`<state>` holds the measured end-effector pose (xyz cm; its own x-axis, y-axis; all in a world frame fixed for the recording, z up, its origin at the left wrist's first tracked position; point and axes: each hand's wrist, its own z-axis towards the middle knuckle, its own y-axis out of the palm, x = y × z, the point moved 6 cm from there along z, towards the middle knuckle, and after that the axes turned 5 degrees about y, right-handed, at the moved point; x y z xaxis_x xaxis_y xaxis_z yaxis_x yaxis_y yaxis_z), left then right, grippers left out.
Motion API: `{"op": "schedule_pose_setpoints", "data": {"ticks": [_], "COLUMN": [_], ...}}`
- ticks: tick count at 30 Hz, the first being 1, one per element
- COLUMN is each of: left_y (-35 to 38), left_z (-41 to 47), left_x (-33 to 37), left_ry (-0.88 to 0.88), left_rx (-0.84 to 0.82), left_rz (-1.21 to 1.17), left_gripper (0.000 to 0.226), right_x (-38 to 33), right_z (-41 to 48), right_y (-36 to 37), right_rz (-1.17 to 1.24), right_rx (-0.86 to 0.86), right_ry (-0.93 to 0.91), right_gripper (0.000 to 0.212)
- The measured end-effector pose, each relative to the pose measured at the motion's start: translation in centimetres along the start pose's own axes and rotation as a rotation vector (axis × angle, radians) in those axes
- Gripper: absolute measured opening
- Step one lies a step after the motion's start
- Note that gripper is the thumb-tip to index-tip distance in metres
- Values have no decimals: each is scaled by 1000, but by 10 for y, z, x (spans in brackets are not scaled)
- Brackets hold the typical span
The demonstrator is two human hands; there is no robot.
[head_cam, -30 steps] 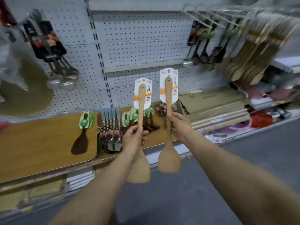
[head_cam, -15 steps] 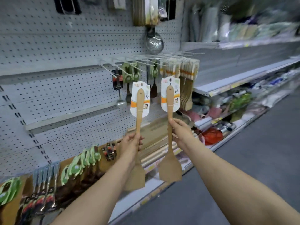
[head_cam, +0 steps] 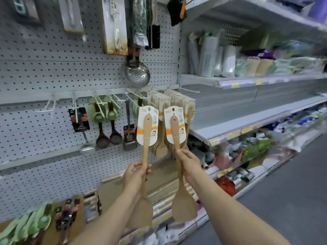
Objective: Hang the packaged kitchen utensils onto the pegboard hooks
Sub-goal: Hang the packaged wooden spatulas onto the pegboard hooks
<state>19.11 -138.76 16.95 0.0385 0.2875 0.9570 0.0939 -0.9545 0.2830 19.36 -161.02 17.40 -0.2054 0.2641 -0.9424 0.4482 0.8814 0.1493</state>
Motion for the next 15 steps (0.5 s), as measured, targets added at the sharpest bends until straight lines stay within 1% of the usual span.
{"op": "schedule_pose_setpoints", "data": {"ticks": [5, 10, 13, 15], "left_y": [59, 108, 125, 133], "left_z": [24, 32, 35, 40], "left_x": [-24, -44, -47, -48], "left_ry": [24, 41, 58, 70], "left_rx": [100, 214, 278, 317], "left_rz": [8, -28, 5, 5], "left_gripper": [10, 1, 14, 19], "right_x": [-23, -49, -55, -55], "right_z": [74, 132, 158, 174], "right_y": [-27, -37, -33, -28], "right_rz": [-29, -141, -224, -251], "right_rx": [-74, -193, -241, -263], "right_ry": [7, 14, 17, 12], "right_gripper": [16, 9, 9, 8]}}
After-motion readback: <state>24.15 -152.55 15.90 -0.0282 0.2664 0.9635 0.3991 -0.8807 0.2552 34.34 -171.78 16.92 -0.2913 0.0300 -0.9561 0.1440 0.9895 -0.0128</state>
